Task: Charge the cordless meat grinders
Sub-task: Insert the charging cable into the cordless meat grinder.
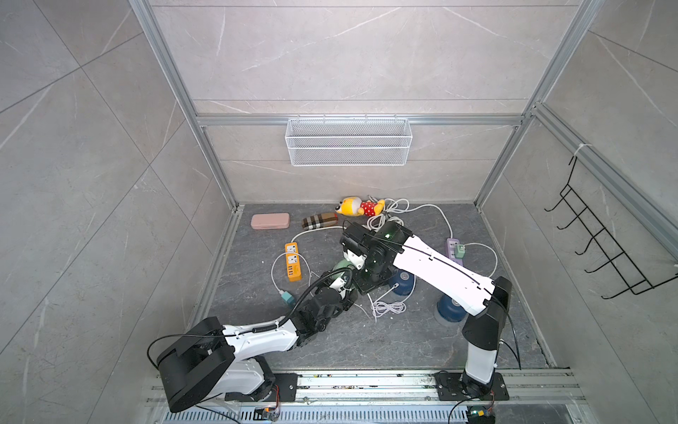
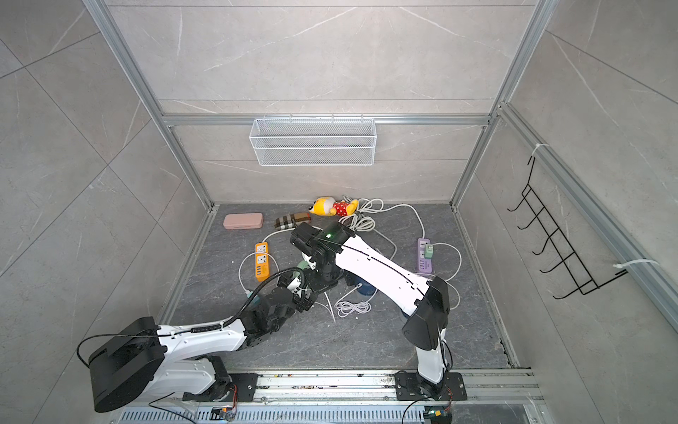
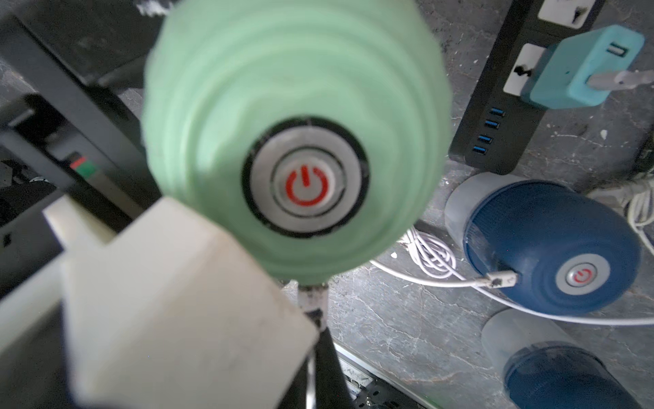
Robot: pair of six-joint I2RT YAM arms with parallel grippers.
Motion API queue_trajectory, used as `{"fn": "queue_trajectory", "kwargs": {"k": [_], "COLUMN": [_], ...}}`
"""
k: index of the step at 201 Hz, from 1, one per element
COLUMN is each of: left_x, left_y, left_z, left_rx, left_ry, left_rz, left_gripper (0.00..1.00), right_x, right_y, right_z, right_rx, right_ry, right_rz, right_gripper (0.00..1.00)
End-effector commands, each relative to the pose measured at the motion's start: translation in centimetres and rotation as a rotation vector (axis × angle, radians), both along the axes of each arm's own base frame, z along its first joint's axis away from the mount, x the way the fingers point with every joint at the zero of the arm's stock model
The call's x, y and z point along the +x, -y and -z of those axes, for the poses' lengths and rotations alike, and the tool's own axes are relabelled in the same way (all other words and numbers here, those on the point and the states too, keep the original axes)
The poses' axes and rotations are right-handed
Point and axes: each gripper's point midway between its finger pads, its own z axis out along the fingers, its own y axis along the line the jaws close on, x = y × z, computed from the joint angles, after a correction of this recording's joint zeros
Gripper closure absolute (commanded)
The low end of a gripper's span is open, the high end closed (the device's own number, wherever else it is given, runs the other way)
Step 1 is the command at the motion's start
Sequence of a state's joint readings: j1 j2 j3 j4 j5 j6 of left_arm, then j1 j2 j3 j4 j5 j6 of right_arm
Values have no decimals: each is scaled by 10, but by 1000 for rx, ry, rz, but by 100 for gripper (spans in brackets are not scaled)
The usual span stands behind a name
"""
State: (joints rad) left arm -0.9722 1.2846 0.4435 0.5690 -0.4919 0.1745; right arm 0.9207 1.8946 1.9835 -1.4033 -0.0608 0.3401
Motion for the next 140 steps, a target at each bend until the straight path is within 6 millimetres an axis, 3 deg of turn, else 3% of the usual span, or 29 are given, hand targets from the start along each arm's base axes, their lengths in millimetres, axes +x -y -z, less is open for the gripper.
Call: {"fn": "queue_trajectory", "kwargs": {"k": [1,25,83,140], "left_x": [-41,-40,-32,1], "left_y": [52,53,51,36], "left_z": [-9,-6,3,16], "left_rx": [5,3,-14,-148], "left_ry": [39,35,11,-22], "left_rz": [294,289,241,117], "left_gripper": [54,55,55,54], "right_x": [57,59,52,40], "right_y": [-59,-52,-48,-6], "right_z": [-37,-35,-28,-17], "right_rx": [259,239,230,148], "right_ry": [238,235,208,218], "right_rz": [10,8,-8,15], "right_gripper": [100,99,87,67]}}
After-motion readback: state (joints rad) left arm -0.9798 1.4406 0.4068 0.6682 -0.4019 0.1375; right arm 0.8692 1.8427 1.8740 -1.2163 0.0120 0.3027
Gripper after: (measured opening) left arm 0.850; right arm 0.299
